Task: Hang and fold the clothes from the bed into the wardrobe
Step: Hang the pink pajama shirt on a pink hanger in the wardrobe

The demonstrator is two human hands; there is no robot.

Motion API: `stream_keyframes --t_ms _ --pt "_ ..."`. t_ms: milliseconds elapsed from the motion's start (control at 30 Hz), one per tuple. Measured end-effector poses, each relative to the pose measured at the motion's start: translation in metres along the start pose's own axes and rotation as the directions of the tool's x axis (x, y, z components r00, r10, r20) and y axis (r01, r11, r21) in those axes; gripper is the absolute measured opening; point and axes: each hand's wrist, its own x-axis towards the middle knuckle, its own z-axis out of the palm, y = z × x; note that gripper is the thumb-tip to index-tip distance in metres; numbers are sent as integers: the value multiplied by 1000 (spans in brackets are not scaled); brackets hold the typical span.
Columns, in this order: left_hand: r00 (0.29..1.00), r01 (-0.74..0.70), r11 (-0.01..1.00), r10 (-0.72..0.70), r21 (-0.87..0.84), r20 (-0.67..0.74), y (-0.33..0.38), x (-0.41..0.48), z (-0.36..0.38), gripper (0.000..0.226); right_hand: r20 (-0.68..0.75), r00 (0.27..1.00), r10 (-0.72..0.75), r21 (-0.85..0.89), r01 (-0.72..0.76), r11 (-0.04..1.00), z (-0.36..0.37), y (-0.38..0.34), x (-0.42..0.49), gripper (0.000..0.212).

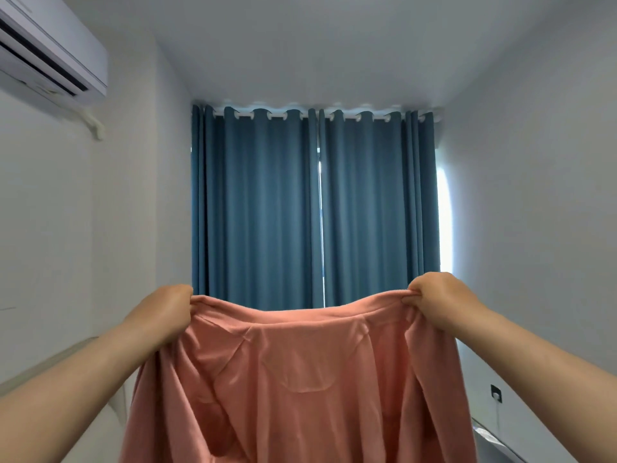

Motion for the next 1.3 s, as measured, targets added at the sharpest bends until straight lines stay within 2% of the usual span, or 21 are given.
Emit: stream_keyframes --t_ms 100,133,200,233,333,400,433,467,500,567,633,667,733,800,867,933,1033,1167,1300 --pt "993 54 979 -73 -196 -91 -12 2 3 20 26 1000 -7 -22 8 1000 4 -7 -1 27" --pt "986 100 941 -138 -323 -95 -14 1 4 21 37 999 -8 11 7 1000 5 -9 -1 25" --pt "964 192 797 -262 -573 -42 -22 -2 3 17 49 999 4 157 -12 988 10 -12 -1 22" --pt "952 221 753 -305 -620 -31 -26 -3 3 15 51 999 15 251 -27 968 12 -16 -2 21" --pt "946 202 835 -302 -512 -119 -32 -8 -4 19 112 992 61 528 -112 842 15 -35 -5 17" --pt "948 237 848 -308 -474 -77 -30 -16 -11 24 324 940 112 710 -319 628 18 -51 -6 14" --pt "945 275 804 -326 -527 -5 -28 -21 -14 23 448 889 101 748 -434 503 19 -61 -9 17" --pt "928 346 712 -358 -611 109 -25 -28 -16 20 532 844 67 759 -511 404 22 -72 -12 20" --pt "896 425 580 -376 -695 235 -20 -37 -18 16 586 811 15 756 -553 350 26 -83 -17 25" --pt "853 497 314 -349 -809 388 -6 -57 -19 12 632 762 -143 759 -571 313 38 -107 -30 34" --pt "856 472 171 -323 -865 403 8 -76 -17 11 620 728 -294 783 -543 304 51 -133 -47 41" --pt "867 448 147 -310 -882 389 15 -86 -14 11 604 724 -332 797 -538 275 58 -146 -56 42" --pt "899 402 178 -260 -898 351 27 -104 -5 15 560 741 -370 826 -531 188 71 -171 -73 34" --pt "931 346 258 -215 -902 296 35 -125 4 20 506 771 -386 853 -514 93 79 -192 -90 18" --pt "958 258 330 -207 -908 197 36 -145 9 19 494 757 -428 848 -527 46 81 -204 -105 25" --pt "970 193 359 -209 -913 122 30 -165 8 12 491 696 -524 837 -544 61 80 -207 -119 34" --pt "969 189 391 -222 -901 107 14 -191 6 35 482 599 -640 837 -530 135 85 -211 -133 42" --pt "952 205 343 -286 -917 106 -14 -217 7 42 487 505 -712 853 -449 266 96 -231 -153 61" --pt "925 208 322 -370 -924 79 -55 -235 7 46 466 413 -782 834 -500 233 105 -261 -178 69"
